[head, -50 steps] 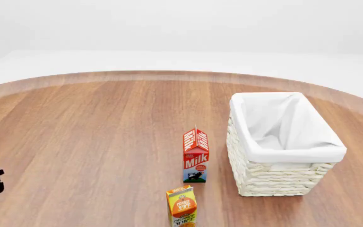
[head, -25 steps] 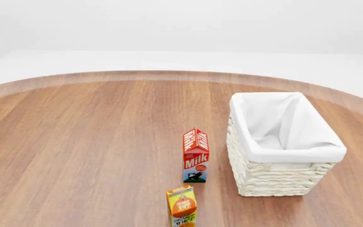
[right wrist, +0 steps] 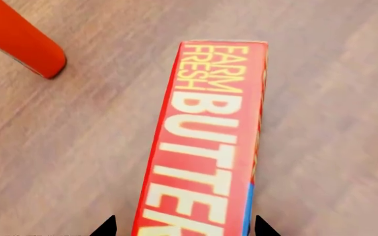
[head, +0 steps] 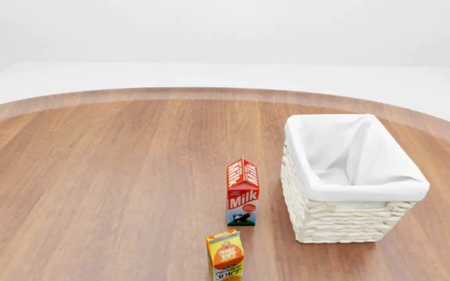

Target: Pick up the cream cheese box and the butter, and put them in the basket.

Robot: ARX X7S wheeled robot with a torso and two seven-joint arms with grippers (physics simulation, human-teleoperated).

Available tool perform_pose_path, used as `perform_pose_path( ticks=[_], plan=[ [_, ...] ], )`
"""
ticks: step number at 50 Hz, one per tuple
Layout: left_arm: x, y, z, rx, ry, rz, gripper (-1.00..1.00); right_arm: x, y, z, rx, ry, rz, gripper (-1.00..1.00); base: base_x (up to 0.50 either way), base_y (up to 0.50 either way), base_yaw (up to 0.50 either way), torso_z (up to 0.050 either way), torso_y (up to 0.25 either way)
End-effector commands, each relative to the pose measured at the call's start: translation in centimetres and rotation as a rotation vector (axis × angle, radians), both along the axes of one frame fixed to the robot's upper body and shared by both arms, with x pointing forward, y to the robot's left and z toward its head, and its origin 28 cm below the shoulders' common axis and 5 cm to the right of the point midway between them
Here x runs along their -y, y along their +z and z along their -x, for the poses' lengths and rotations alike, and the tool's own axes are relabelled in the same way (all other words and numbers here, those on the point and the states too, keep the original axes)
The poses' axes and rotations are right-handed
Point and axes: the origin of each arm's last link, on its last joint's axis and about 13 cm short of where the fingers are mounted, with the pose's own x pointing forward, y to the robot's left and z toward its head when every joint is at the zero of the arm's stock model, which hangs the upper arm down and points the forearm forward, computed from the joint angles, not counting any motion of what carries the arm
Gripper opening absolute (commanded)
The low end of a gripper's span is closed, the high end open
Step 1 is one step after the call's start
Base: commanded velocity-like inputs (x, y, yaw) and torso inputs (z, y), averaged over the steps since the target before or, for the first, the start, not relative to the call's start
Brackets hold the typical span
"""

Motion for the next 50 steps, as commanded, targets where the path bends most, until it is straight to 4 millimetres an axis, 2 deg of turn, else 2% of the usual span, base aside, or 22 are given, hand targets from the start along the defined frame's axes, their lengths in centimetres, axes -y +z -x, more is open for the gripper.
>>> perform_pose_path(
  ticks=[1,16,17,40,44,50],
  plan=[
    [-0.4,0.1,0.1,0.023,0.012,-0.011,1.00,-0.6,0.1,-0.2,0.011,0.020,-0.045,1.00,0.00,0.00,0.00,0.000,0.000],
    [-0.4,0.0,0.1,0.022,0.011,-0.010,1.00,-0.7,-0.5,-0.5,0.007,0.018,-0.043,1.00,0.00,0.00,0.00,0.000,0.000],
    [-0.4,0.0,0.1,0.022,0.011,-0.010,1.00,-0.7,-0.6,-0.5,0.017,0.024,-0.034,-1.00,0.00,0.00,0.00,0.000,0.000],
    [-0.4,0.0,0.0,0.024,0.013,-0.011,1.00,-0.7,-0.1,-0.6,0.101,0.046,-0.036,-1.00,0.00,0.00,0.00,0.000,0.000],
    [-0.4,0.1,0.1,0.027,0.015,-0.009,1.00,-0.3,1.1,-1.2,0.201,0.013,-0.050,-1.00,0.00,0.00,0.00,0.000,0.000],
    [-0.4,0.1,0.2,0.029,0.017,-0.010,1.00,0.5,5.3,-1.8,0.376,-0.056,-0.139,-1.00,0.00,0.00,0.00,0.000,0.000]
  ],
)
